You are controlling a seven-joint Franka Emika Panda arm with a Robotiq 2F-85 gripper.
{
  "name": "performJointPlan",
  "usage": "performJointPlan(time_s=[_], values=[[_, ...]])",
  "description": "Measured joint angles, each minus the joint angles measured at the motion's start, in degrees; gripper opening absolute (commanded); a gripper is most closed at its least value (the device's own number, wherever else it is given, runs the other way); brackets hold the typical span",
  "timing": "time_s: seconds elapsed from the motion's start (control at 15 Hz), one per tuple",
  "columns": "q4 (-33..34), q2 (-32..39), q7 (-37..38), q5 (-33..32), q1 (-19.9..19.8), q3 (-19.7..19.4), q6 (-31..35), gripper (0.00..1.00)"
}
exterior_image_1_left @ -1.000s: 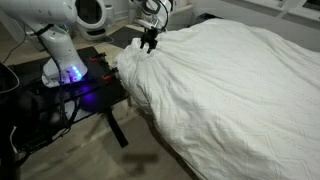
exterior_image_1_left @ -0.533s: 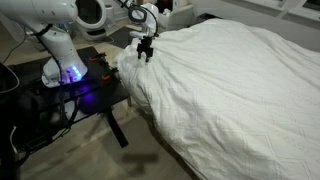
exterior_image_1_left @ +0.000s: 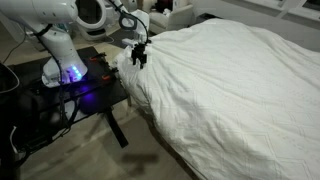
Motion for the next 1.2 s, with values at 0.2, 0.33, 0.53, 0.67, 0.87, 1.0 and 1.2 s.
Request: performJointPlan(time_s=[0.2,0.33,0.53,0.67,0.87,1.0,1.2], values=[[-2.3,0.8,0.0,0.8,-0.1,1.8,8.0,1.0],[-3.2,1.0,0.0,1.4,-0.8,3.8,13.7,1.0],[-3.6,1.7,0.0,1.6,-3.1,7.6,19.4,0.74],[-3.6,2.6,0.0,1.5,-5.6,10.2,20.9,0.58],[-3.3,4.1,0.0,1.4,-9.5,12.9,21.6,0.35],[-3.2,5.0,0.0,1.1,-11.7,13.9,21.6,0.2],[-3.1,6.2,0.0,0.2,-14.0,14.4,21.6,0.0]])
